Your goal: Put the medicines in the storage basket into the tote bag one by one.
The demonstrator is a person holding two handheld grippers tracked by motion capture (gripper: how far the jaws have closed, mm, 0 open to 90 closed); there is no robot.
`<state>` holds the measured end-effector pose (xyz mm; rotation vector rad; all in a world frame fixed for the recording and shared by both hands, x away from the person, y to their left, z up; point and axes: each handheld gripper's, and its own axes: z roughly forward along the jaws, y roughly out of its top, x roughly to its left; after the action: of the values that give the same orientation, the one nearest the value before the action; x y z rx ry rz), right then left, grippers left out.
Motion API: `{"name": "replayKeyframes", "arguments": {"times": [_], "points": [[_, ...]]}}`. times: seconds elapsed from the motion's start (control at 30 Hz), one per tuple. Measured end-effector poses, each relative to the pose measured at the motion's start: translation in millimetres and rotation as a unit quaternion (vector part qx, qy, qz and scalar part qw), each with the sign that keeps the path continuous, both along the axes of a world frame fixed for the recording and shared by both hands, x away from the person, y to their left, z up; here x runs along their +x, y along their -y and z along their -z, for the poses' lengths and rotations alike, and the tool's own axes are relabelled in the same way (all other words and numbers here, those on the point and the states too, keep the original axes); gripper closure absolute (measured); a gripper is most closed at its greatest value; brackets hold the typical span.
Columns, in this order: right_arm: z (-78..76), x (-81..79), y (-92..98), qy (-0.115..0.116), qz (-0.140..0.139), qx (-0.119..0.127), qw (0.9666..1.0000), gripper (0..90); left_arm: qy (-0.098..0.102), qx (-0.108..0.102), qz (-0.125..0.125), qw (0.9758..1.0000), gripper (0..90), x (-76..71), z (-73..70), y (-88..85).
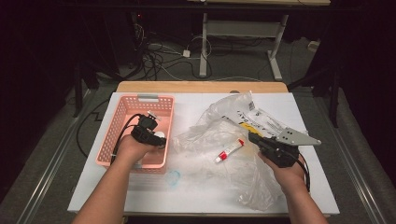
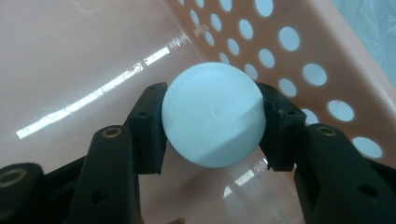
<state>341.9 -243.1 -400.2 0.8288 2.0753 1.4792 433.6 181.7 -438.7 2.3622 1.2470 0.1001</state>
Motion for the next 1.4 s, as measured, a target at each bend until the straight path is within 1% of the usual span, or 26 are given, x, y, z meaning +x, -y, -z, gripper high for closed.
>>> {"name": "replayKeyframes", "arguments": {"times": [0.2,0.33,0.5,0.6,0.67,0.73,0.83,0.9,1.07,1.23,1.4], "points": [[-0.8,-0.4,1.3,0.0,0.001,0.0,1.0,90.0,-0.003,0.008,-0.002,1.0,48.5,-1.0,-2.7,0.2],[-1.3,-0.3,1.9,0.003,0.001,0.003,1.0,90.0,0.0,0.001,-0.011,0.9999,48.5,-4.1,-8.3,-2.5],[-2.0,-0.9,1.7,0.003,0.002,0.002,1.0,90.0,0.015,0.001,-0.018,0.9997,48.6,-11.4,-17.2,-7.5],[-2.7,-1.4,1.3,0.004,0.001,0.003,1.0,90.0,0.024,-0.009,-0.022,0.9994,48.6,-17.9,-23.8,-11.5],[-3.1,-1.4,1.4,0.006,-0.001,0.003,1.0,90.0,0.034,-0.015,-0.023,0.999,48.6,-23.2,-27.0,-12.8],[-3.2,-1.5,1.2,0.005,-0.001,0.003,1.0,90.0,0.044,-0.013,-0.023,0.9987,48.6,-28.5,-30.0,-13.4],[-3.4,-2.0,0.7,0.006,-0.001,0.002,1.0,90.0,0.056,-0.02,-0.025,0.9979,48.6,-35.5,-32.3,-15.1],[-3.8,-2.3,0.6,0.007,-0.002,0.004,1.0,90.0,0.061,-0.034,-0.029,0.9971,48.6,-40.9,-33.1,-16.9],[-4.3,-2.9,1.5,0.007,-0.002,0.005,1.0,90.0,0.079,-0.042,-0.028,0.9956,48.7,-51.5,-32.7,-16.2],[-4.4,-3.6,1.6,0.007,-0.002,0.005,1.0,90.0,0.1,-0.052,-0.038,0.9928,48.7,-62.6,-31.7,-19.0],[-3.7,-3.7,0.6,0.006,-0.004,0.003,1.0,90.0,0.119,-0.07,-0.047,0.9893,48.7,-74.4,-29.5,-25.0]]}}
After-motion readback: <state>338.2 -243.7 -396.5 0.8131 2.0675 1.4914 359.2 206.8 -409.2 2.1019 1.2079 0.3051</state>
